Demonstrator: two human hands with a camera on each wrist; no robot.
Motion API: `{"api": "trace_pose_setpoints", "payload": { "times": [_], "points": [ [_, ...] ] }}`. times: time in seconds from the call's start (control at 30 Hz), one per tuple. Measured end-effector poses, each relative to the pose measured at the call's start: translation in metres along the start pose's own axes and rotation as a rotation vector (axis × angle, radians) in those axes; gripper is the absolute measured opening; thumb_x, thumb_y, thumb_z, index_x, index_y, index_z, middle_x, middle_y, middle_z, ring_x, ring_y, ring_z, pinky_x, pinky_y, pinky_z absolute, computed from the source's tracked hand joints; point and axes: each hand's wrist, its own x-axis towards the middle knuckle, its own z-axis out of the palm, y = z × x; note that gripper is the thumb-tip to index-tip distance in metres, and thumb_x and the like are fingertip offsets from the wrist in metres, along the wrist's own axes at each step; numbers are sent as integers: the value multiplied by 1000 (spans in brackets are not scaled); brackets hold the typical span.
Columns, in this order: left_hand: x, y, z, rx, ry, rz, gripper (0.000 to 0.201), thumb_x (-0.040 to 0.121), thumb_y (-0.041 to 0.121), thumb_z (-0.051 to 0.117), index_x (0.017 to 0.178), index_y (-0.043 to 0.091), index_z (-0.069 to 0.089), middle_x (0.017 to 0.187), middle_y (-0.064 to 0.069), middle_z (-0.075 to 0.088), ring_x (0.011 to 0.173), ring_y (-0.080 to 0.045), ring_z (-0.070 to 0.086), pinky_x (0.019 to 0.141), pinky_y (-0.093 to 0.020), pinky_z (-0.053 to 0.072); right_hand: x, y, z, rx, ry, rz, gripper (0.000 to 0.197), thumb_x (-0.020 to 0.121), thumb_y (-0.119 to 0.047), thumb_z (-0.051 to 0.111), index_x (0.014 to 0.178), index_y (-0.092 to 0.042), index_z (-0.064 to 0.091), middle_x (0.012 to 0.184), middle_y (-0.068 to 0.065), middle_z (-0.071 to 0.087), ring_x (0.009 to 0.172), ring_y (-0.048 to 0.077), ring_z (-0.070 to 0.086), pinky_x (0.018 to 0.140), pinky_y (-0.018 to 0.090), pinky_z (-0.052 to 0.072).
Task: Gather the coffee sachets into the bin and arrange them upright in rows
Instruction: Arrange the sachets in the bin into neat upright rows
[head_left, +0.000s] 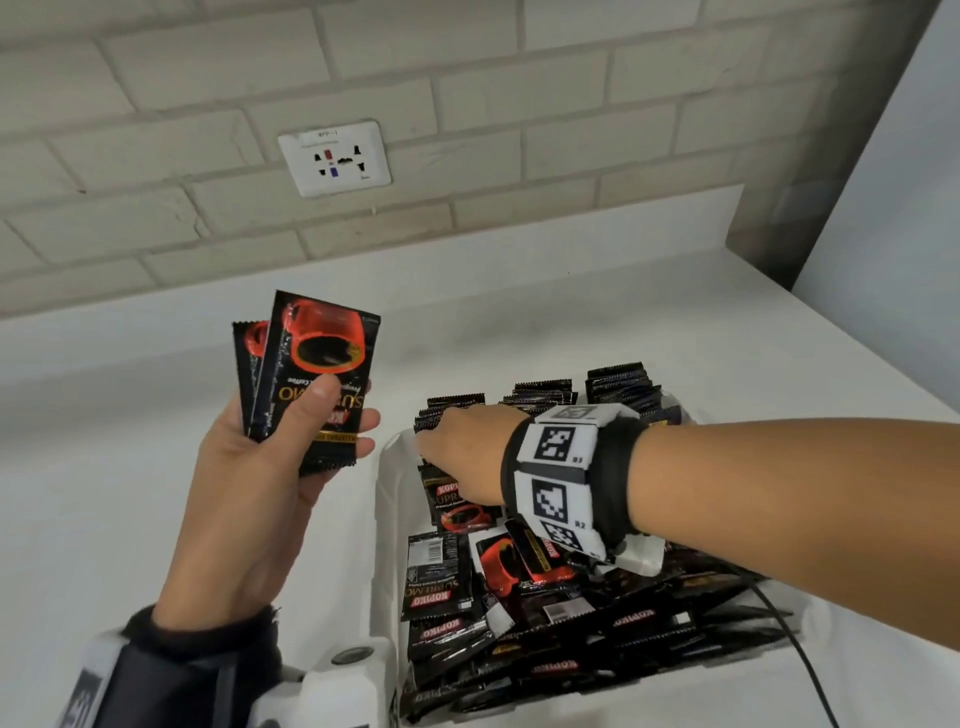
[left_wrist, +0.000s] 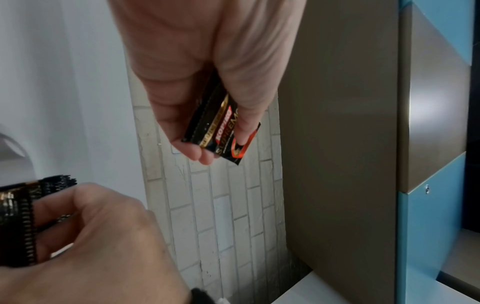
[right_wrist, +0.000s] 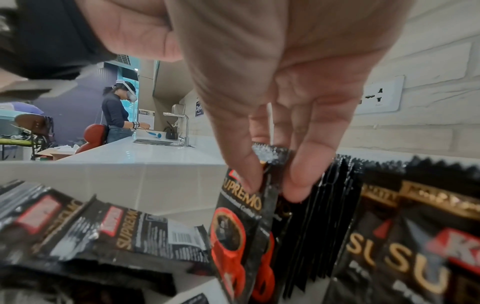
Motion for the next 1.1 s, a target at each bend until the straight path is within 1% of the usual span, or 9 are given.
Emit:
{"api": "trace_pose_setpoints", "payload": {
  "times": [0.1,0.2,0.37,0.47,0.6,0.73,0.87,0.97,1.1],
  "points": [
    [-2,-1,0,17,2,-44,70,41,51,83,98,16,64,84,-4,74,70,-15,71,58,-21,56,-3,1,-2,-13,24,-2,23,89,-2,49,112,-4,50,72,1,37,53,10,34,42,22,24],
    [0,-7,-3,-45,11,-157,22,84,28,59,99,12,60,82,-11,73,65,-17,70,57,-24,58,-9,3,-10,-4,72,-5,26,90,-8,50,116,-6,48,95,8,50,61,16,40,43,23,25],
    [-5,-13,5,-128,-42,-340,26,97,11,32,103,5,58,81,-18,72,67,-25,70,56,-29,59,-31,21,-36,126,267,67,22,92,-14,46,112,-7,53,98,7,57,77,21,55,58,28,46],
    [-8,-18,14,-120,-76,-372,24,96,7,37,105,6,59,88,-18,72,71,-25,71,58,-29,59,-50,42,-46,290,348,153,22,95,-22,46,112,-12,55,93,1,54,92,20,56,76,28,45],
    [-15,-22,32,18,-169,-387,19,91,4,46,103,7,60,85,-10,74,70,-18,70,54,-23,56,-75,58,-39,552,476,158,32,89,-39,54,118,-23,53,104,-6,56,85,6,53,70,17,41],
    [-17,-23,50,276,-299,-303,19,88,6,55,103,15,63,89,-7,74,81,-23,71,73,-34,57,-94,54,-22,664,423,57,52,80,-30,68,127,-29,45,103,-11,56,89,3,56,75,13,47],
    [-15,-17,61,323,-351,-242,35,69,18,70,104,20,63,89,-3,74,79,-19,71,73,-31,57,-106,62,-4,805,419,115,38,80,-17,70,109,-35,54,75,-8,64,64,-4,59,65,7,44],
    [-10,-18,58,230,-260,-232,42,58,18,70,98,16,61,81,-3,73,67,-18,70,61,-25,57,-119,75,3,897,502,182,15,82,-15,66,87,-29,64,75,-7,66,65,1,63,62,10,48],
    [-2,-20,49,169,-163,-226,36,53,13,71,87,11,57,65,0,69,55,-14,63,52,-23,55,-135,87,9,1084,689,213,16,83,-9,63,78,-23,61,66,-14,67,57,0,62,57,13,48]
  ]
}}
